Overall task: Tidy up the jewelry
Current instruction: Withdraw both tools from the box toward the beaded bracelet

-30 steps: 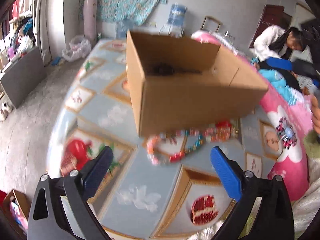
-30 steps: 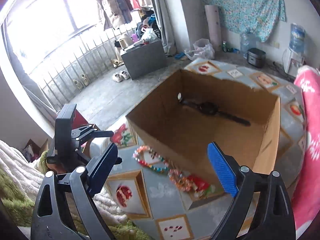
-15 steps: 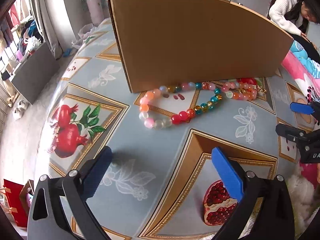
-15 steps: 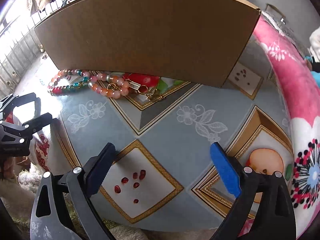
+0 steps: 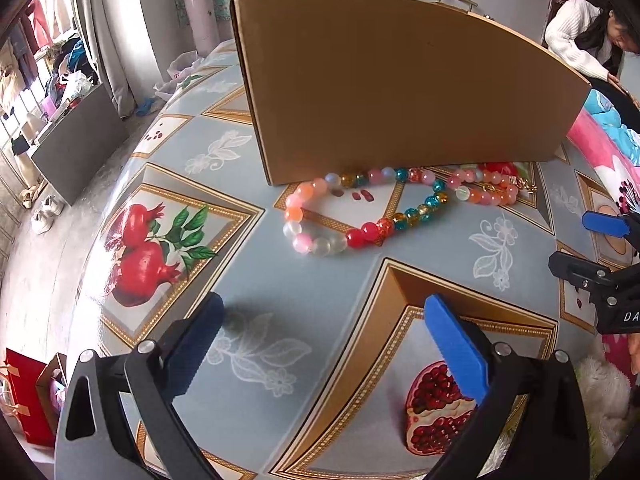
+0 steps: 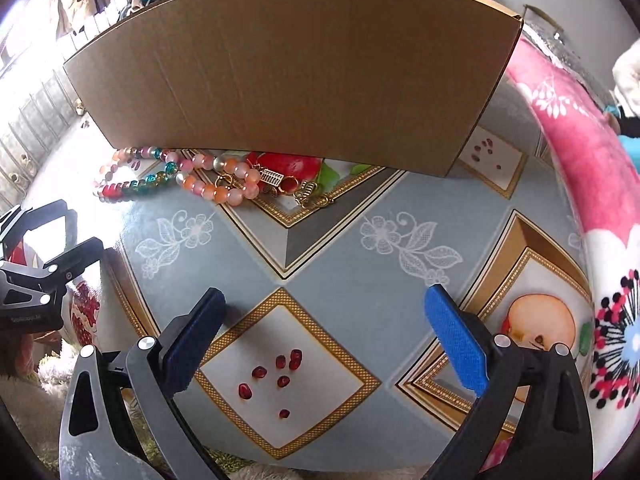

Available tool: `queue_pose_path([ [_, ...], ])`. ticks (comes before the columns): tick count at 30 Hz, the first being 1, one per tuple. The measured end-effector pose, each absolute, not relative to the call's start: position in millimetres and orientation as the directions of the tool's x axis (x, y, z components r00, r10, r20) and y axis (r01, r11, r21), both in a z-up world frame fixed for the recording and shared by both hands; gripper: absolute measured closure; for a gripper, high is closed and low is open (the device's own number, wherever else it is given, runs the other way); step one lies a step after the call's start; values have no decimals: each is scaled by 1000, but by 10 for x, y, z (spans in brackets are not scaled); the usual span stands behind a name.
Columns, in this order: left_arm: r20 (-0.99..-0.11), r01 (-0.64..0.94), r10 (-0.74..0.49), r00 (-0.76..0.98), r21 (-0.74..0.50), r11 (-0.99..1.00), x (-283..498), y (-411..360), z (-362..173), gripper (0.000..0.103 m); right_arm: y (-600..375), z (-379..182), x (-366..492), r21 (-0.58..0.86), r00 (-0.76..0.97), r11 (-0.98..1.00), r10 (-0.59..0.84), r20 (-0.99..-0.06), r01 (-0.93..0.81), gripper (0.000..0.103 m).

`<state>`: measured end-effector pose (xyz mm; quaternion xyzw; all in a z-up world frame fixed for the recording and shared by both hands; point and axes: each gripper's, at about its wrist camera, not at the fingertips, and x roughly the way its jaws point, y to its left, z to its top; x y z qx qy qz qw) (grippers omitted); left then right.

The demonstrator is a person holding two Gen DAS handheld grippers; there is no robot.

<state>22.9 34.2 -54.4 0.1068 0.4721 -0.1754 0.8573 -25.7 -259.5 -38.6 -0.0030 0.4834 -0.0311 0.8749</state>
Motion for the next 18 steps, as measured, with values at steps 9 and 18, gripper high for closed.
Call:
queue_pose_path([
  [9, -851, 408, -202, 485, 16, 913, 228, 305, -527, 4, -2609, -356, -336, -30, 586, 999, -45, -809, 36, 8],
  [18, -842, 462, -246, 480, 5, 887, 285, 319, -477, 4, -2756, -146, -419, 79, 656, 997, 55, -752, 6, 9],
])
